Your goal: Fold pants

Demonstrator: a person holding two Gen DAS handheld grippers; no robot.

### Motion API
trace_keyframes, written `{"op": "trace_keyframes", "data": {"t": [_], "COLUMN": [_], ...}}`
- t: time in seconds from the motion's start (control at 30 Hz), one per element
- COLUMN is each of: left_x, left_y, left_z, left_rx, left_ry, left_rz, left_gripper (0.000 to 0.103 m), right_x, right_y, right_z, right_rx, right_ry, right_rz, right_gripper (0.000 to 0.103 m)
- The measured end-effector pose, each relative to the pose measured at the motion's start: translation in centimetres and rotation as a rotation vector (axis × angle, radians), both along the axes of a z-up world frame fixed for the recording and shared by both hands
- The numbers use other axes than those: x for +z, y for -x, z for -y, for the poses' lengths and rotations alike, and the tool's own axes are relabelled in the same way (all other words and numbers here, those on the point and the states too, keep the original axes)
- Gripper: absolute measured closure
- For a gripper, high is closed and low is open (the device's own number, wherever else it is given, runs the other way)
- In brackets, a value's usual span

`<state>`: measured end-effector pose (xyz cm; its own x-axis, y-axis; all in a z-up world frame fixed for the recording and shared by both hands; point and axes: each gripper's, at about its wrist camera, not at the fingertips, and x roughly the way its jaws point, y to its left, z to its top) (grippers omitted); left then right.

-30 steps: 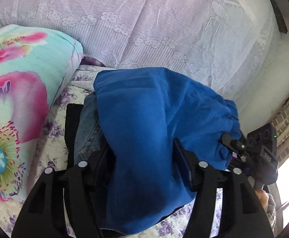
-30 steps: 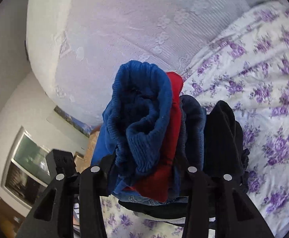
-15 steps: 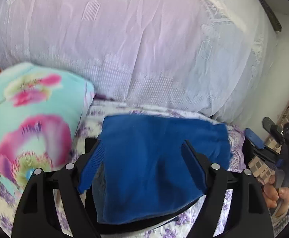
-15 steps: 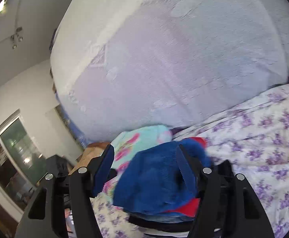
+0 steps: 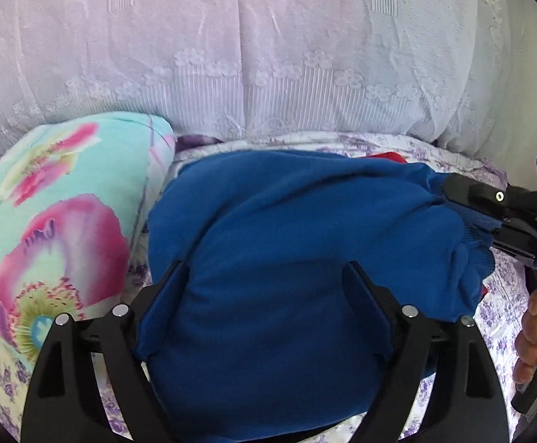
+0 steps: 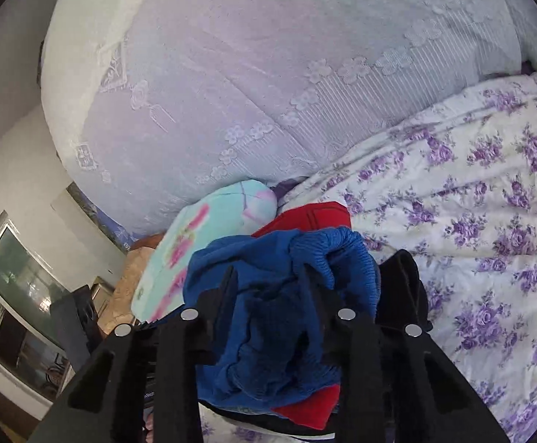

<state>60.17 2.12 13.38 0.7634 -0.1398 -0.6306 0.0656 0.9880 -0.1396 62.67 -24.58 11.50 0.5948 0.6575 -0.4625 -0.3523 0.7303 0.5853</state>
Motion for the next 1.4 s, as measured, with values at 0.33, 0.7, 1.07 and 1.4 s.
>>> {"op": "trace_keyframes", "data": {"t": [0.33, 0.7, 1.07, 1.4], "left_x": [4.0, -5.2, -7.0, -8.5], "left_y": [9.0, 27.3, 29.1, 28.6], "left_z": [-0.1, 2.6, 2.4, 1.9], "left_rx": [0.030, 0.192, 0.237, 0.242], "left_ry": [-0.046, -0.155, -0.167, -0.166], "left_rz": [0.133, 0.202, 0.287, 0.224], "left_gripper": [0.009, 0.005, 0.005, 0.005], "right_x": [5.9, -7.7, -9.1, -10.7], "right_y": [13.1, 29.9, 32.7, 32.3], "right_z": [-0.7, -0.5, -1.5, -3.6], "right_rx": [-0.130, -0.452, -0.465, -0.393], "right_ry": [0.218, 0.369, 0.452, 0.517], "right_rz": [0.306, 0.279, 0.430, 0.415], "right_gripper": [0.008, 0.003, 0.004, 0.004]}}
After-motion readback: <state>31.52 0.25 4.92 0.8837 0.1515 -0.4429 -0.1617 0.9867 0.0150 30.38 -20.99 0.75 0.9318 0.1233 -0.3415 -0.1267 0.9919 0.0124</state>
